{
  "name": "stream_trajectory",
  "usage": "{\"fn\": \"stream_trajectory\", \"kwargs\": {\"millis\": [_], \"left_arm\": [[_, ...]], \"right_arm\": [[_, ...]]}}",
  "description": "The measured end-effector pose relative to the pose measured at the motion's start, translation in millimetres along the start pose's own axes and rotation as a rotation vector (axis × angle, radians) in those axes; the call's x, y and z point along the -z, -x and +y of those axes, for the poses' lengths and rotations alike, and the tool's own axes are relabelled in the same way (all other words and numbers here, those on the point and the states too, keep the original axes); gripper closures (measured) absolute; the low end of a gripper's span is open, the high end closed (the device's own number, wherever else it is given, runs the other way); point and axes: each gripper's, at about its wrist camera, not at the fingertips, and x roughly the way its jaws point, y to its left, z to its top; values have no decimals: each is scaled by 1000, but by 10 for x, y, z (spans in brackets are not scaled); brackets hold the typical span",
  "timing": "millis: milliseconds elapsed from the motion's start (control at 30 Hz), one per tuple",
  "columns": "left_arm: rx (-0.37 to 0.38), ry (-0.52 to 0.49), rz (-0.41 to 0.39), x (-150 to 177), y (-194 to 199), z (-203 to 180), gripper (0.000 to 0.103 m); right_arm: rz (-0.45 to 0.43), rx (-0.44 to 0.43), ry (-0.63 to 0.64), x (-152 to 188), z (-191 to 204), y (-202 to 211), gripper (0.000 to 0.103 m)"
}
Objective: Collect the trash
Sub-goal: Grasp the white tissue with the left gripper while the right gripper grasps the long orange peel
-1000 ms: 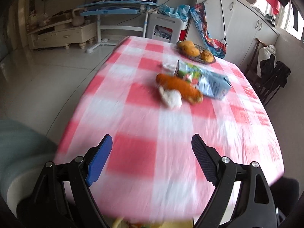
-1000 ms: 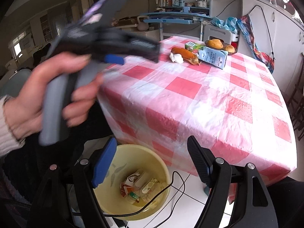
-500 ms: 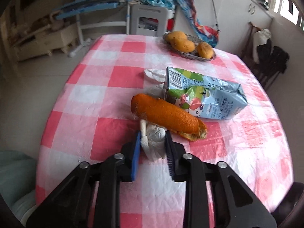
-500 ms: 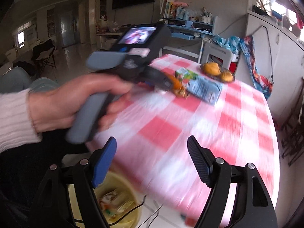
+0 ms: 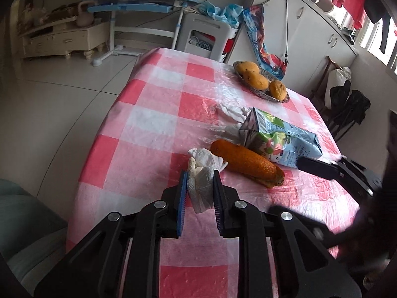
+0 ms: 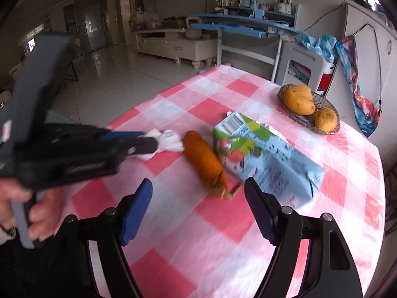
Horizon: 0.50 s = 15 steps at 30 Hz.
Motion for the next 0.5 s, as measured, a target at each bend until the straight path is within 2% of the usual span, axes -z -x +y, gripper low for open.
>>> {"fn": "stream_trajectory", "kwargs": {"millis": [100, 167, 233, 300, 500], "left_arm": [[-1, 22, -7, 3, -6, 46, 84], [-2, 45, -4, 6, -22, 88, 84], [0, 63, -14, 5, -11, 120, 84], [-1, 72, -27, 10, 7, 130, 84], [-7, 52, -90, 46, 164, 71, 84]], "right_arm": [[35, -11, -4, -62, -28, -145, 41], [60, -17, -6, -102, -39, -243, 51], [88, -19, -3, -120, -25, -324, 71], [102, -29, -7, -109, -5, -349, 80], [81, -22, 18, 45, 188, -65, 84]]}}
